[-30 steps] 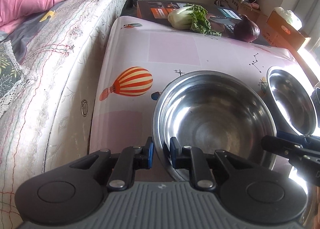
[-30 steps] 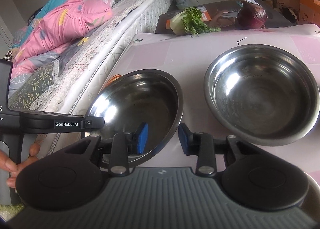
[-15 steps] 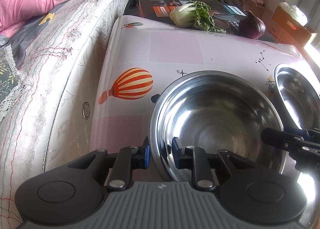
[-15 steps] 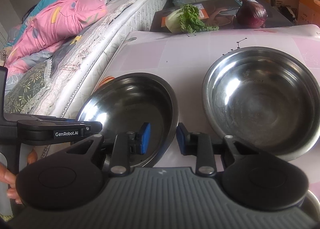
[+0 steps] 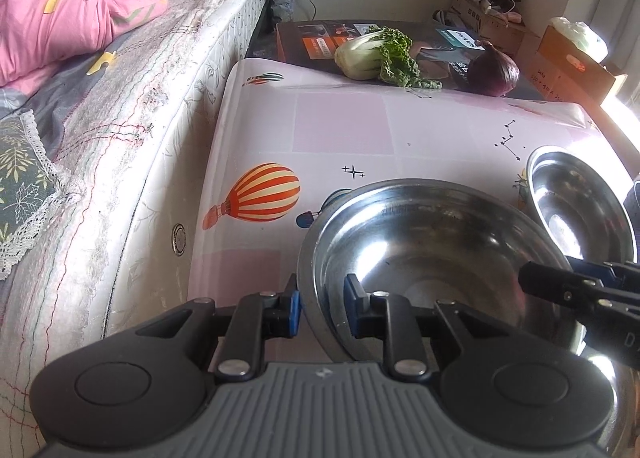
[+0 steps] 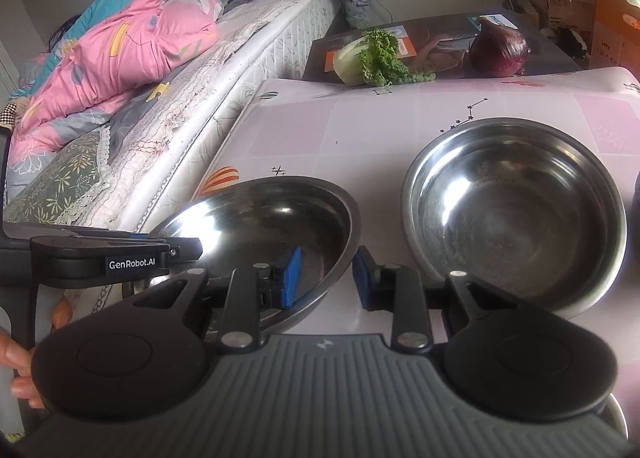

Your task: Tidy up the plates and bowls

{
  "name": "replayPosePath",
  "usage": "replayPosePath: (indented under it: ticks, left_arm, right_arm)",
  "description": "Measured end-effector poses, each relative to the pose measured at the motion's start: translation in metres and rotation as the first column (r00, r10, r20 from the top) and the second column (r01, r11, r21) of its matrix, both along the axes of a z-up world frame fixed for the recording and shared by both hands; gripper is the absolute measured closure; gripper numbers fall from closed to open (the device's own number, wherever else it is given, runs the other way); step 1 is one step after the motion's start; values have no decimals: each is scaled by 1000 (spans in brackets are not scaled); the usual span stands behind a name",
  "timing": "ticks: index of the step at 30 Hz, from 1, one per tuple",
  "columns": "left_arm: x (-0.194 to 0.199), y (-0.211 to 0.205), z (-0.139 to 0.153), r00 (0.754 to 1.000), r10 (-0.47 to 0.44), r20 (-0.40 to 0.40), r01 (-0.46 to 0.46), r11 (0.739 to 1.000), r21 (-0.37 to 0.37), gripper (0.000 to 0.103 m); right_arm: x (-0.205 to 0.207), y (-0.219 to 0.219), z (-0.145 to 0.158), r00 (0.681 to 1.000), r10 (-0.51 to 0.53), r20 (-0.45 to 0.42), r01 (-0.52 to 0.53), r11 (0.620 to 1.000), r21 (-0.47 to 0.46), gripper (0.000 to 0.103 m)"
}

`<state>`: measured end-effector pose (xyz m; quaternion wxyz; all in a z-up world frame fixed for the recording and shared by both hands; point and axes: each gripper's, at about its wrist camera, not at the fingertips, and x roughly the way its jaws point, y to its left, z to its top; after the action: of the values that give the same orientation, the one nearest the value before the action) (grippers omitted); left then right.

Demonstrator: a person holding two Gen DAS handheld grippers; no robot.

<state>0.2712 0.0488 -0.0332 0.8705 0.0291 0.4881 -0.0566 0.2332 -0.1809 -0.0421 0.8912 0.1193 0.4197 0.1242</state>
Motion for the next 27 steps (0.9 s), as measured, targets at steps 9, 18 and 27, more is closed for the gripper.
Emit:
replayPosePath:
  ticks: [9, 18, 27]
  left_arm:
    - [-3, -3, -9, 1000, -13, -11, 13, 1000, 9, 81]
    - [-4, 3, -4, 1000, -11, 13, 11, 1000, 3, 80]
    - [-5, 6, -5, 1000, 2, 23, -2, 1000, -1, 64]
  right_arm:
    - [-2, 2, -5, 1000, 8, -13, -8, 998, -57, 73]
    - [-26, 1, 25, 990, 5, 138, 5, 997, -71, 15]
    - [-76, -3, 78, 854, -54, 518, 213, 944, -252, 1]
